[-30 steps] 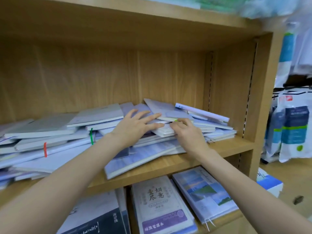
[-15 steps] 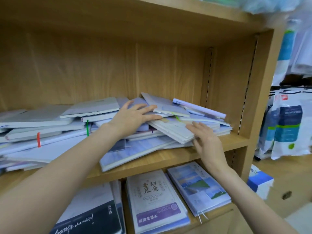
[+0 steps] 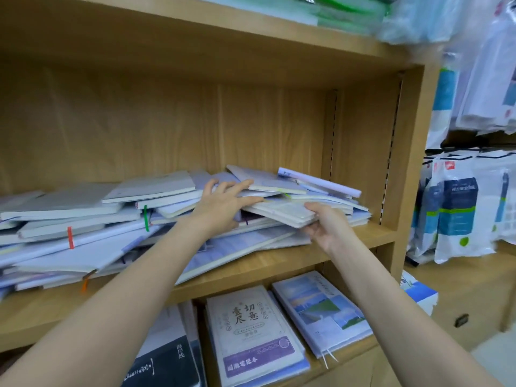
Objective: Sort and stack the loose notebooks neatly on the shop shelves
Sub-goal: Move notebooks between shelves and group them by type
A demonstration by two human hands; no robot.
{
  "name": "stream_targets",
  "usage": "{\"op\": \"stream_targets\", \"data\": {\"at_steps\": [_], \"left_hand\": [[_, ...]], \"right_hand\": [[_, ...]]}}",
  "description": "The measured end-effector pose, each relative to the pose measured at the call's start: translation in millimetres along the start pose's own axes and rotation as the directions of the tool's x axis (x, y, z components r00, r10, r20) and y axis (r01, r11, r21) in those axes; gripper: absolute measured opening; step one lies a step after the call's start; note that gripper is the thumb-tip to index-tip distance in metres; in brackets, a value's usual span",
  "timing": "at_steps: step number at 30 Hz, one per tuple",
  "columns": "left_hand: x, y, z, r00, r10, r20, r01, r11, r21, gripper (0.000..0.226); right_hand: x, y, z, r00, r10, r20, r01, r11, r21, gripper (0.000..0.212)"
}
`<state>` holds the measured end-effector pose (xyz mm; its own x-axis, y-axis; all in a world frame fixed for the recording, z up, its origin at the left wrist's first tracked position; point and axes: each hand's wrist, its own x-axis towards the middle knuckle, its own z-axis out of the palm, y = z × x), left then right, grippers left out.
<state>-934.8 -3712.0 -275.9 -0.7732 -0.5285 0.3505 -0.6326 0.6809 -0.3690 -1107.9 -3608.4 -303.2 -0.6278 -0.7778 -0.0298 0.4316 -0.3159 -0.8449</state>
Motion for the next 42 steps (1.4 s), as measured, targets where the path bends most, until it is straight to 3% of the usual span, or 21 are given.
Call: {"op": "stream_targets", "data": {"at_steps": [5, 8, 13, 15, 17, 18, 20, 22, 23, 25, 28, 31, 33, 36, 39, 42], "left_hand": [[0.8, -2.0, 1.2, 1.0, -0.015, -0.023, 0.013, 0.993, -0.117, 0.083], [0.5, 0.1, 4.0, 0.999, -0.04, -0.034, 0.033, 0.985, -0.172, 0.08], [-3.0, 1.1, 6.1, 0.999, -0.004, -0.034, -0.004, 0.978, -0.208, 0.075], [-4.4, -1.8, 6.6, 1.0, 0.027, -0.016, -0.029, 0.98, -0.199, 0.074], [-6.2, -3.3, 4.2, 0.998, 0.02, -0.051, -0.034, 0.957, -0.289, 0.069], [-7.3, -1.3, 2.7, 0.995, 0.004, -0.104, -0.044, 0.921, -0.386, 0.063], [-11.5, 12.5, -3.2, 0.975, -0.056, -0.214, -0.098, 0.756, -0.647, 0.052], [-15.4, 32.4, -9.8, 0.985, -0.077, -0.152, -0.079, 0.581, -0.81, 0.052], [-15.2, 39.5, -11.8, 0.995, -0.058, -0.076, -0.03, 0.564, -0.826, 0.056], [-11.9, 44.4, -16.1, 0.997, -0.034, 0.073, 0.079, 0.6, -0.796, 0.063], [-8.5, 37.0, -25.3, 0.99, 0.003, 0.143, 0.099, 0.709, -0.698, 0.066], [-13.6, 41.3, -27.9, 0.997, -0.041, 0.072, 0.078, 0.772, -0.631, 0.053], [-22.0, 49.0, -26.3, 0.99, -0.133, -0.046, 0.068, 0.738, -0.672, 0.044], [-29.2, 65.1, -23.0, 0.983, -0.094, -0.156, -0.047, 0.696, -0.717, 0.043], [-25.5, 79.1, -26.5, 0.99, -0.03, -0.136, -0.092, 0.593, -0.8, 0.044], [-22.0, 96.6, -30.0, 1.0, -0.022, 0.014, 0.021, 0.33, -0.944, 0.048]], "right_hand": [[-13.0, -54.3, 11.6, 0.993, -0.108, 0.055, 0.115, 0.984, -0.137, 0.015], [-21.9, -81.4, 3.4, 0.986, -0.137, 0.097, 0.151, 0.975, -0.164, 0.018], [-36.5, -100.2, -33.4, 0.989, -0.039, 0.142, 0.08, 0.95, -0.301, 0.009], [-43.0, -100.0, -53.8, 0.988, 0.009, 0.154, 0.06, 0.897, -0.439, 0.01], [-46.9, -88.4, -77.3, 0.985, 0.073, 0.158, 0.014, 0.871, -0.491, 0.013], [-48.5, -79.1, -86.7, 0.979, 0.115, 0.168, -0.022, 0.881, -0.473, 0.016], [-49.5, -60.8, -99.6, 0.963, 0.186, 0.194, -0.09, 0.904, -0.419, 0.024], [-51.1, -52.3, -106.9, 0.96, 0.201, 0.196, -0.111, 0.914, -0.39, 0.031], [-52.4, -53.8, -108.3, 0.96, 0.198, 0.198, -0.112, 0.919, -0.378, 0.035], [-58.5, -63.8, -110.4, 0.959, 0.187, 0.214, -0.099, 0.927, -0.363, 0.042], [-71.3, -80.8, -118.4, 0.953, 0.204, 0.226, -0.094, 0.903, -0.42, 0.035], [-75.9, -80.5, -133.4, 0.952, 0.232, 0.201, -0.134, 0.903, -0.409, 0.022], [-72.2, -71.9, -137.8, 0.958, 0.243, 0.154, -0.172, 0.914, -0.368, 0.016], [-66.2, -69.2, -134.7, 0.974, 0.219, 0.055, -0.176, 0.889, -0.424, 0.02], [-70.6, -86.1, -121.3, 0.995, 0.096, 0.041, -0.063, 0.862, -0.503, 0.017], [-84.4, -94.7, -115.5, 0.998, -0.018, 0.052, 0.044, 0.84, -0.54, 0.009]]}}
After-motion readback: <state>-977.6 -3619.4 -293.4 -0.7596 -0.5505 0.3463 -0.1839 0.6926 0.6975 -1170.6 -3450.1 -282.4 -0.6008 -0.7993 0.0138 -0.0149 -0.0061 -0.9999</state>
